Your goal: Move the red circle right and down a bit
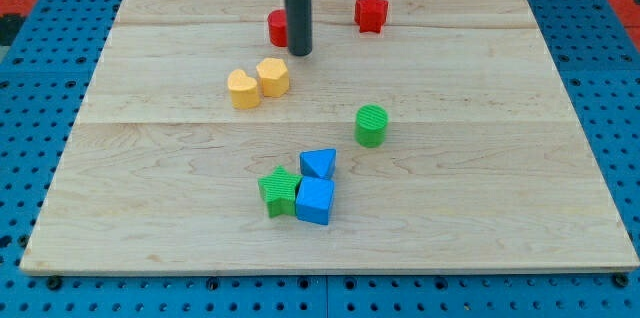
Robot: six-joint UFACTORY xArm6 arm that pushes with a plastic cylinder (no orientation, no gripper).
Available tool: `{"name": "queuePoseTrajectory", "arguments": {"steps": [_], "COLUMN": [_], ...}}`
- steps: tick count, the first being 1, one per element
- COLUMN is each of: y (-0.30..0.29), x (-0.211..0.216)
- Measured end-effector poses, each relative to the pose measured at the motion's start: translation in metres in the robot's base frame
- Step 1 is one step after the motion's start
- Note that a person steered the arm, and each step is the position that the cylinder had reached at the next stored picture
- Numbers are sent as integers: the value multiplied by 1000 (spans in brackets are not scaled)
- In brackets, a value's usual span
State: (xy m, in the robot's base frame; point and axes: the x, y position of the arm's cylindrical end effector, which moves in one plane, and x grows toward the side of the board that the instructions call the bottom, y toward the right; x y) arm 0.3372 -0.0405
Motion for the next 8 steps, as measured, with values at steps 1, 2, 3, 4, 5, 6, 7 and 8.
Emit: {"name": "queuePoseTrajectory", "arguments": {"steps": [1,2,3,4,5,6,7,8], "y": [-39,-54,-79,-5,38,3,-33,38], "x": [-43,-51,-85,-50,1,-22,-84,-67]}}
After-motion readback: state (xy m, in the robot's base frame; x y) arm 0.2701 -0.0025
